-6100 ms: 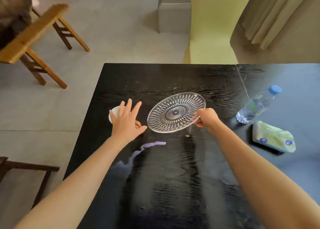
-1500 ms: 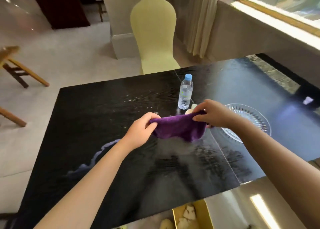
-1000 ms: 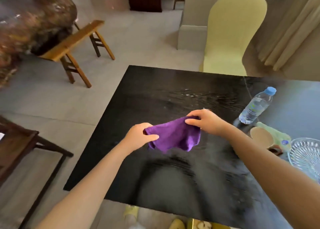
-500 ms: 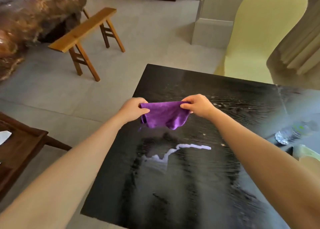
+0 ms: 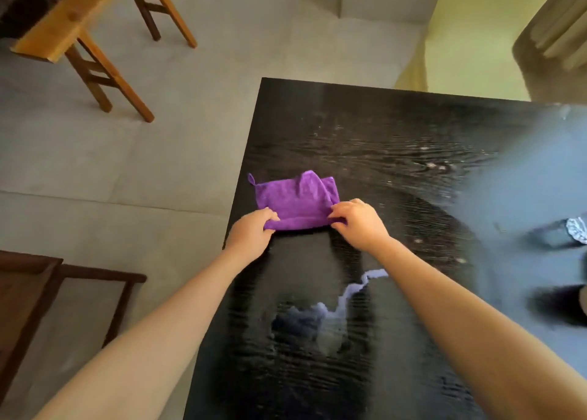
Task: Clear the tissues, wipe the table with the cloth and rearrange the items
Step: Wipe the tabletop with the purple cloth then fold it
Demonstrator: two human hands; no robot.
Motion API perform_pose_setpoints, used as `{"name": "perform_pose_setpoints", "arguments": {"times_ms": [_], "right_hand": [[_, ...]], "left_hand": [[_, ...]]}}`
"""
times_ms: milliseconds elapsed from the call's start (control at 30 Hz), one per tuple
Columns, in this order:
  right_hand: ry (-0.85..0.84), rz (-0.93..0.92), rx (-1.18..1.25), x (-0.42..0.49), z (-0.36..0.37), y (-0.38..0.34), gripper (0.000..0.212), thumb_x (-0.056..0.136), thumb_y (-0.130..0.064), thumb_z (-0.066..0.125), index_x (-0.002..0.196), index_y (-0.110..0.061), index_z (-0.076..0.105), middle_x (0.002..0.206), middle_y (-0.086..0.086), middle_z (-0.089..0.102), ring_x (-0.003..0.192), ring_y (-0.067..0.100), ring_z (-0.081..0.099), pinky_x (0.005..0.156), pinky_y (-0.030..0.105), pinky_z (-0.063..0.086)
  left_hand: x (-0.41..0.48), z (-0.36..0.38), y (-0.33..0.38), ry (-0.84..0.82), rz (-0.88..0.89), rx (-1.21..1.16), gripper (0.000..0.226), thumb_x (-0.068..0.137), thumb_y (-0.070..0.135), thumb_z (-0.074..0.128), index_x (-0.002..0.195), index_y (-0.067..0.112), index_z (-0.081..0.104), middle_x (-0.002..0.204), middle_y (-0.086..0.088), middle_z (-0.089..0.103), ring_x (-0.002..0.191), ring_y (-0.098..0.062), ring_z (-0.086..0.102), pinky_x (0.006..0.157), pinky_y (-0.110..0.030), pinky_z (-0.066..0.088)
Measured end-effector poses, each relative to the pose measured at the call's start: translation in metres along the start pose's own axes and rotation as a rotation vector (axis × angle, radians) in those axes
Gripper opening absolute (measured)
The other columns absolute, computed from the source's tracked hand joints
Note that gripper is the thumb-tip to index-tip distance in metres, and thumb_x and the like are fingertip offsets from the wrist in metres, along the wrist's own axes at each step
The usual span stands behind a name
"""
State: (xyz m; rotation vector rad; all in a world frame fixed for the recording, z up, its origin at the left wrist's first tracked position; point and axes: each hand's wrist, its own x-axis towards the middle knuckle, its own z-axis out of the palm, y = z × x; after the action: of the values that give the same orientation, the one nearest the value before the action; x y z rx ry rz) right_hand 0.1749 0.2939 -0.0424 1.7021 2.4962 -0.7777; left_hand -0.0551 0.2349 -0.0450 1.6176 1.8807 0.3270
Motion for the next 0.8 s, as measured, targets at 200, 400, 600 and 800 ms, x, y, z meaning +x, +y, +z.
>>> {"name": "perform_pose_setpoints", "arguments": {"times_ms": [200,400,600,800], "right_hand": [[0.098,-0.040,-0.003,0.011,0.015,-0.029,0.071,0.072,-0.051,0.041,0.129,-0.011,0.054,0.139,0.016,0.046,0.131,0.038,0.037,0.110,0.043,0.029],[-0.074,-0.004,-0.129,0.046,0.054,-0.065,0.082,0.081,-0.074,0.037,0.149,-0.040,0.005,0.160,0.006,-0.012,0.145,0.036,-0.017,0.113,0.061,-0.007],[0.065,-0.071,-0.179,0.042,0.059,-0.056,0.064,0.089,-0.062,0.036,0.147,-0.041,0.019,0.161,0.003,0.007,0.147,0.032,-0.001,0.116,0.058,-0.002],[0.301,-0.229,-0.128,0.028,0.055,-0.022,0.042,0.086,-0.030,0.044,0.123,-0.028,0.063,0.130,0.002,0.061,0.110,0.031,0.057,0.095,0.044,0.046]], "left_hand": [[-0.019,0.026,-0.010,0.065,0.121,-0.044,0.039,0.088,0.004,0.055,0.126,0.012,0.057,0.144,-0.003,0.047,0.141,-0.017,0.032,0.114,-0.032,0.026],[-0.052,0.043,-0.042,0.113,-0.018,0.399,0.065,0.094,0.046,0.034,0.148,0.011,0.023,0.156,-0.014,0.023,0.145,-0.029,0.020,0.117,-0.045,0.013],[-0.057,0.053,-0.049,0.074,-0.057,0.537,0.074,0.094,0.055,-0.001,0.147,0.010,0.026,0.155,-0.014,0.026,0.144,-0.028,0.023,0.115,-0.044,0.010],[-0.056,0.058,-0.053,0.124,-0.027,0.533,0.073,0.093,0.056,0.007,0.148,0.011,0.023,0.157,-0.012,0.021,0.146,-0.026,0.019,0.118,-0.042,0.009]]}}
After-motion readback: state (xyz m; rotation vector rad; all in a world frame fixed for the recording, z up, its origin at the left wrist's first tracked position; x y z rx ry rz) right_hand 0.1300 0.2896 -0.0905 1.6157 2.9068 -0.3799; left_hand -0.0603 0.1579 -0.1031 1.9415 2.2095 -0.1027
